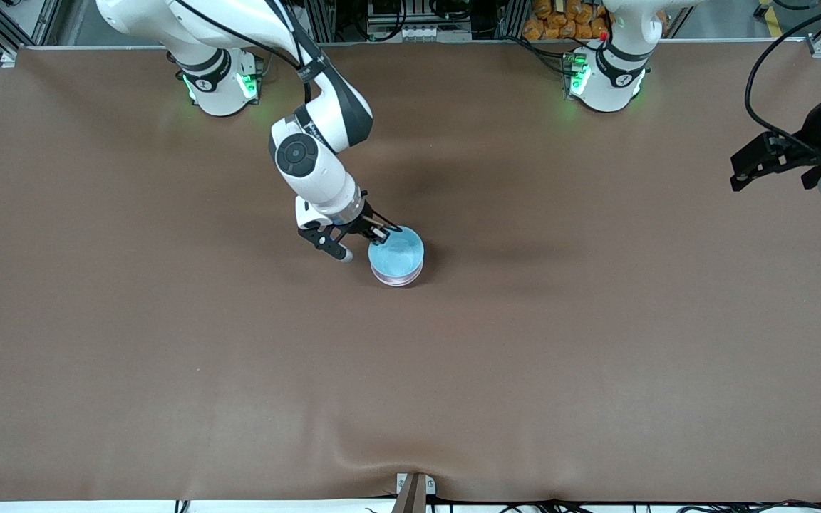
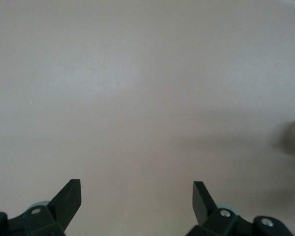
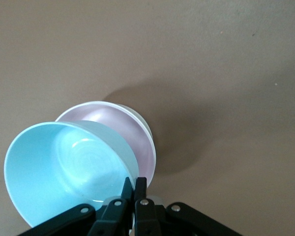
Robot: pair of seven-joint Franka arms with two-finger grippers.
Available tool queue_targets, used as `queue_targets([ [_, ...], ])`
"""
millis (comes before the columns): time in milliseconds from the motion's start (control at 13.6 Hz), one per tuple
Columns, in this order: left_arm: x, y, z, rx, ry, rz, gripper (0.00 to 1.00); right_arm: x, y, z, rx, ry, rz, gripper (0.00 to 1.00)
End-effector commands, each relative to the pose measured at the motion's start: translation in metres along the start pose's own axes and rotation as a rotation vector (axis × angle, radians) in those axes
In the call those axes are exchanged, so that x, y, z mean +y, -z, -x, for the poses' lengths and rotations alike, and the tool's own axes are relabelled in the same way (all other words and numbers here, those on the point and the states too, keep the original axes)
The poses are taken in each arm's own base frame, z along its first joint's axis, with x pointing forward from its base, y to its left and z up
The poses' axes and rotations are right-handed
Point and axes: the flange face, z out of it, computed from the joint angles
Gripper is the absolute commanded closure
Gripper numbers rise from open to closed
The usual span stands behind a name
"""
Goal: Stack pink and blue bowls on white bowl
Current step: 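Carry the blue bowl with the right gripper onto the pink bowl, then open the right gripper and draw it back from the stack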
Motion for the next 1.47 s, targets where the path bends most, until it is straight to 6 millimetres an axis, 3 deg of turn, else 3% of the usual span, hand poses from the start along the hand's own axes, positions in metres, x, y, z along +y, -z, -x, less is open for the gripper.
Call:
queue_targets([
  [0, 0.0, 0.006, 0.031, -0.021, -0.019, 0.0, 0.0, 0.004, -0.004, 0.001, -0.004, -0.024, -0.002, 1.0],
  [74, -0.003, 0.006, 0.033, -0.024, -0.013, 0.0, 0.0, 0.004, -0.005, 0.005, -0.007, -0.02, 0.0, 1.0],
  [147, -0.004, 0.009, 0.036, -0.025, -0.013, -0.003, 0.0, 0.004, -0.006, 0.006, -0.008, -0.021, 0.001, 0.64],
  [221, -0.008, 0.008, 0.033, -0.025, -0.006, -0.003, 0.0, 0.002, -0.004, 0.006, -0.005, -0.046, -0.004, 0.01],
  [369, -0.01, 0.012, 0.033, -0.018, -0.006, -0.002, 0.0, -0.004, 0.011, 0.002, 0.002, -0.059, -0.028, 0.0],
  [516, -0.007, 0.011, 0.032, -0.019, -0.011, -0.004, 0.0, -0.009, 0.039, -0.012, 0.018, -0.063, -0.065, 0.0],
  [737, -0.002, 0.004, 0.027, -0.03, -0.019, -0.015, 0.0, 0.003, 0.1, -0.059, 0.053, -0.058, -0.107, 0.0],
  [959, -0.005, 0.002, 0.025, -0.031, -0.013, -0.015, 0.0, 0.051, 0.167, -0.118, -0.001, 0.072, -0.032, 0.0],
  [1180, -0.01, 0.003, 0.024, -0.026, -0.006, -0.01, 0.0, 0.104, 0.212, -0.169, -0.026, 0.174, 0.004, 0.0],
  [1401, -0.006, 0.003, 0.022, -0.015, -0.014, -0.01, 0.0, 0.136, 0.247, -0.199, 0.003, 0.179, 0.059, 0.0],
])
